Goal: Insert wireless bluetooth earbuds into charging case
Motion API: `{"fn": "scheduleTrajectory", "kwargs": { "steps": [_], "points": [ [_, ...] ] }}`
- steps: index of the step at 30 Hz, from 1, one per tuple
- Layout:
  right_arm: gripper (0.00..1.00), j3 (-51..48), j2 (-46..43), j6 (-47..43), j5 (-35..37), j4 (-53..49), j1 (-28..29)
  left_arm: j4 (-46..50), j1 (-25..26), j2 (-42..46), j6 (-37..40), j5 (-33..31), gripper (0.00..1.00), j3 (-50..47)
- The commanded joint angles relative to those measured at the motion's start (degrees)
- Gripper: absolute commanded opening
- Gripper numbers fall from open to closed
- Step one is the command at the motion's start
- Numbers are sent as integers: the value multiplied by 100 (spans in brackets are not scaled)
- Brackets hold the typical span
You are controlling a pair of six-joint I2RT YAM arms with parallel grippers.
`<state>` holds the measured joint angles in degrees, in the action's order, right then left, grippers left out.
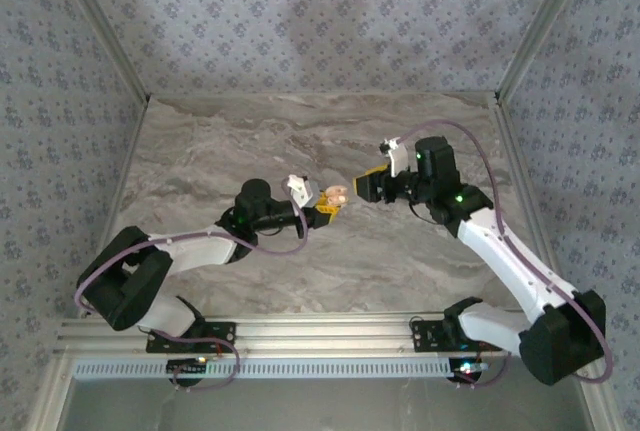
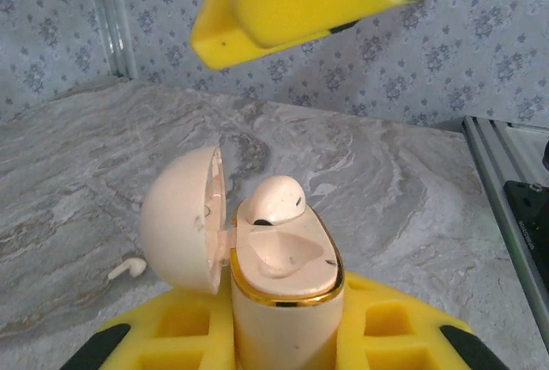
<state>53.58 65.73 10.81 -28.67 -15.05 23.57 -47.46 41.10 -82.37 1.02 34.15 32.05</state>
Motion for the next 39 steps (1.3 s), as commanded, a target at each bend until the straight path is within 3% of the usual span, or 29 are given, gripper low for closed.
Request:
{"fn": "scheduleTrajectory", "kwargs": {
  "steps": [1, 7, 21, 39],
  "points": [
    [52, 533, 577, 66, 336, -889, -156, 38, -105, 304, 107, -201, 14, -129],
    [51, 1527, 2017, 13, 777, -2126, -395, 196, -373, 552, 114, -280, 14, -337],
    [51, 3888, 4979, -184, 2004, -3365, -562, 519, -747, 872, 223, -374, 14, -467],
    [44, 4222, 5843, -193, 1884, -3382, -582, 527, -832, 690, 212, -321, 14, -358]
  ]
}}
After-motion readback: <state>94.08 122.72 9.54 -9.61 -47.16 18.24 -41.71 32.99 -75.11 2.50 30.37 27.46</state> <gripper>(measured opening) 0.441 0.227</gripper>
